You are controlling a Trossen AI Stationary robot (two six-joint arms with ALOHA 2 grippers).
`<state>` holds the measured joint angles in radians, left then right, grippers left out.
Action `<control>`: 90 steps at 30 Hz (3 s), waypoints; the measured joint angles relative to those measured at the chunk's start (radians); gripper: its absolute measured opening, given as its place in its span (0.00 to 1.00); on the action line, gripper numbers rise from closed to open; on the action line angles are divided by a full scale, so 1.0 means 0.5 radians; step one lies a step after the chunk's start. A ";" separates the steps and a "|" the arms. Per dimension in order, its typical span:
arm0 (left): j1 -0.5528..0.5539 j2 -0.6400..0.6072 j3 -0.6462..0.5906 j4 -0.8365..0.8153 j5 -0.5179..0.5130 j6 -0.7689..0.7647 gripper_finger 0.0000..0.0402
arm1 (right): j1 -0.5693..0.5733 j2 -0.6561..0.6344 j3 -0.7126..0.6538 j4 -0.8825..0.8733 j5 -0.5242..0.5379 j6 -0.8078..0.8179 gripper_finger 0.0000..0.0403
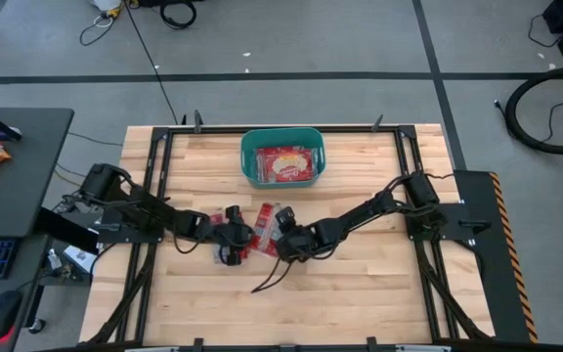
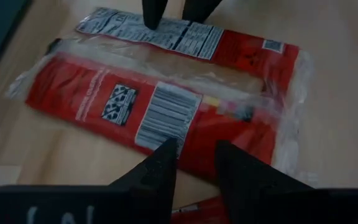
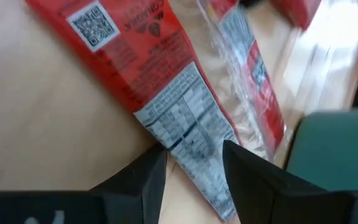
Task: Sort popcorn bags into baskets
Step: Put the red popcorn bag into the blue bin
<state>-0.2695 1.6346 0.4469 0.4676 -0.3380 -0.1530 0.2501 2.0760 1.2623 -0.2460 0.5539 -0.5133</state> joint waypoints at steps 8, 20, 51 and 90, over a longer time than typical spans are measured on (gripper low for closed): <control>-0.001 0.002 0.000 -0.006 -0.004 -0.004 0.29 | -0.040 0.001 0.000 0.119 -0.241 -0.114 0.27; -0.034 -0.431 -0.003 -0.379 0.008 -0.035 0.29 | -0.023 -0.012 0.004 0.110 -0.151 0.043 0.04; -0.098 -1.556 -0.003 -0.924 -0.018 0.101 0.29 | -0.401 -0.580 0.249 -0.495 0.481 0.563 0.02; -0.173 -1.484 0.000 -1.635 0.598 -0.601 0.29 | 0.174 -0.703 0.247 -0.318 -0.162 1.387 0.37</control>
<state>-0.3559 0.8925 0.4469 -0.3501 -0.0389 -0.4534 0.3369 1.7244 1.3857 -0.4053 0.4728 0.1801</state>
